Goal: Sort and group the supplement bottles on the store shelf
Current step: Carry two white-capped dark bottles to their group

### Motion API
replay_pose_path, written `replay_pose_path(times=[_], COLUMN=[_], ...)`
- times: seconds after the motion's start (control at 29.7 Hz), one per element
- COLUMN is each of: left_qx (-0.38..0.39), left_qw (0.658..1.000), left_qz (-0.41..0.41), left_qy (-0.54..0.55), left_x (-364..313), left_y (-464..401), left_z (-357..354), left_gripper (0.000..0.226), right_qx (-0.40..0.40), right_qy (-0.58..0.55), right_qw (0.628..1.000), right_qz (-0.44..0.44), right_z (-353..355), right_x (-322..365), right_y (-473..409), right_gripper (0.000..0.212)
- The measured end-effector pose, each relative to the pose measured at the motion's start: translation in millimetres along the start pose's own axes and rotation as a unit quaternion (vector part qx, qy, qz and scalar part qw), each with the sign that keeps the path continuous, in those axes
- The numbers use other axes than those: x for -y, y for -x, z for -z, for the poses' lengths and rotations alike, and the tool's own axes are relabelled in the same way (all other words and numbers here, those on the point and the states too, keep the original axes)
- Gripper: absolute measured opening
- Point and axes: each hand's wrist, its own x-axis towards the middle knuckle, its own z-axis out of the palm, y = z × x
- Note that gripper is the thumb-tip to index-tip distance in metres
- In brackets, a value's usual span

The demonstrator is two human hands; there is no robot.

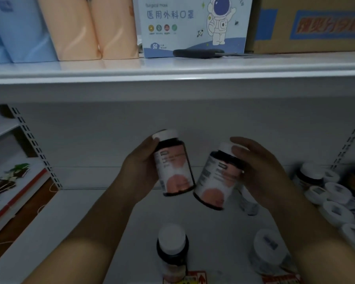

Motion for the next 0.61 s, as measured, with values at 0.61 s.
replay_pose_path(times=[0.61], left_qx=[0.022], left_qw=[0.984], left_qz=[-0.110], left_qy=[-0.142], left_x=[-13], left_y=[50], left_z=[-11], left_gripper=[0.016], right_qx=[0.045], right_qy=[0.015], right_qw=[0.998], right_qz=[0.047], right_z=[-26], right_x=[12], right_y=[50], right_gripper=[0.025])
